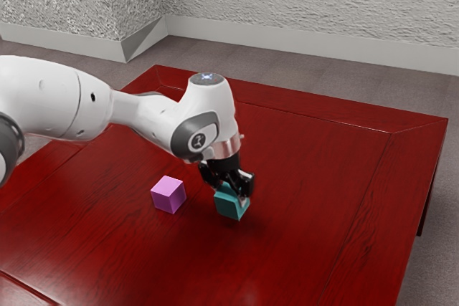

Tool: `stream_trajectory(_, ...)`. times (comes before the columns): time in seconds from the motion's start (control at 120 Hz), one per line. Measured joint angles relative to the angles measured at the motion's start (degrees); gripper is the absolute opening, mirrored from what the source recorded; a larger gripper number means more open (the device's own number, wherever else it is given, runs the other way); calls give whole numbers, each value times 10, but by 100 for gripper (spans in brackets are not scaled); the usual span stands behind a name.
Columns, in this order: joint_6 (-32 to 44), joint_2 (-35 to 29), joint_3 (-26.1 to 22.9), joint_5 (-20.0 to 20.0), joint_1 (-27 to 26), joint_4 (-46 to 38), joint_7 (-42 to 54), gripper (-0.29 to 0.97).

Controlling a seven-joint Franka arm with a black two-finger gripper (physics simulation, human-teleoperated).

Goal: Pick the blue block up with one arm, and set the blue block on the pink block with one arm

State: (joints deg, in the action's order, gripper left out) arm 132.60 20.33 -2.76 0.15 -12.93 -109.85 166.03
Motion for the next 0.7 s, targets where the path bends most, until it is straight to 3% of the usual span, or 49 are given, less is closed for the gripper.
stream_trajectory(0.258,-18,-79,54,3,-1,-48,0,36)
stream_trajectory(0.7,-67,-135,118,32,1,-83,0,36)
